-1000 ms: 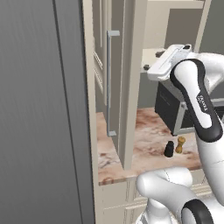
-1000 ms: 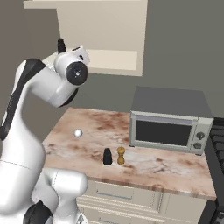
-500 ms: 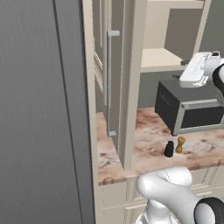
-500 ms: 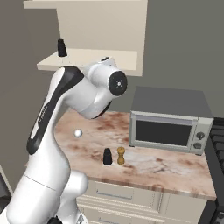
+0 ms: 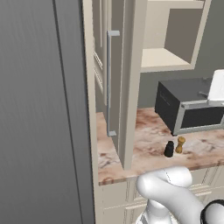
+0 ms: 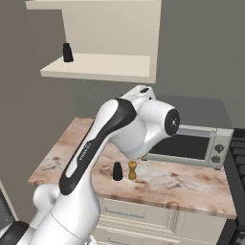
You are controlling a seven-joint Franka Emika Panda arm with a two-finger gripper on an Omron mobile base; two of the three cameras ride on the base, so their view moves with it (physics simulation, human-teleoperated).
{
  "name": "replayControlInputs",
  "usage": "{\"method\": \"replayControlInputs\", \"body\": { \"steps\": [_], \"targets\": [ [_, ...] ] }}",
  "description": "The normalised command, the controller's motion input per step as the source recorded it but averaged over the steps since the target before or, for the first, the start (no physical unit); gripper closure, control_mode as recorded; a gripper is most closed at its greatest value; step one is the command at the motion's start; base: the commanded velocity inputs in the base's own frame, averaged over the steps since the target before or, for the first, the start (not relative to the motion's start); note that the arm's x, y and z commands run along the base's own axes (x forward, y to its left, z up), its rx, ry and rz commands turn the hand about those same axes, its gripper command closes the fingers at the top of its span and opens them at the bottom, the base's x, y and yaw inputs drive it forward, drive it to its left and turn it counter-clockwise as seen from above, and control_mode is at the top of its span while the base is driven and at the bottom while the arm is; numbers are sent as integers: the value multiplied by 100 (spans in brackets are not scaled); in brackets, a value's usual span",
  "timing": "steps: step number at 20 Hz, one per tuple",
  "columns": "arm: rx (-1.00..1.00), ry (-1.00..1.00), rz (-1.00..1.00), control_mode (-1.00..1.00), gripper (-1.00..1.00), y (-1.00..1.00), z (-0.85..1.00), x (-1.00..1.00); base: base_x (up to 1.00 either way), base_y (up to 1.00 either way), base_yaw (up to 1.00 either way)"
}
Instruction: There are various items on the counter. Only move the condiments/shakers into the cabinet.
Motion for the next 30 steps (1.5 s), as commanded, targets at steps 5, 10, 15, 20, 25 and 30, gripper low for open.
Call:
{"method": "replayControlInputs", "body": {
  "steps": [5,10,15,20,25,30],
  "targets": [
    [1,4,9,-100,-100,-43,-51,-2,0,0,0],
    [0,5,9,-100,-100,-22,-53,0,0,0,0],
    [0,6,7,-100,-100,-20,-57,0,0,0,0],
    [0,7,4,-100,-100,-6,-57,0,0,0,0],
    [0,6,0,-100,-100,0,-44,0,0,0,0],
    [0,10,0,-100,-100,0,-38,0,0,0,0]
  ]
}}
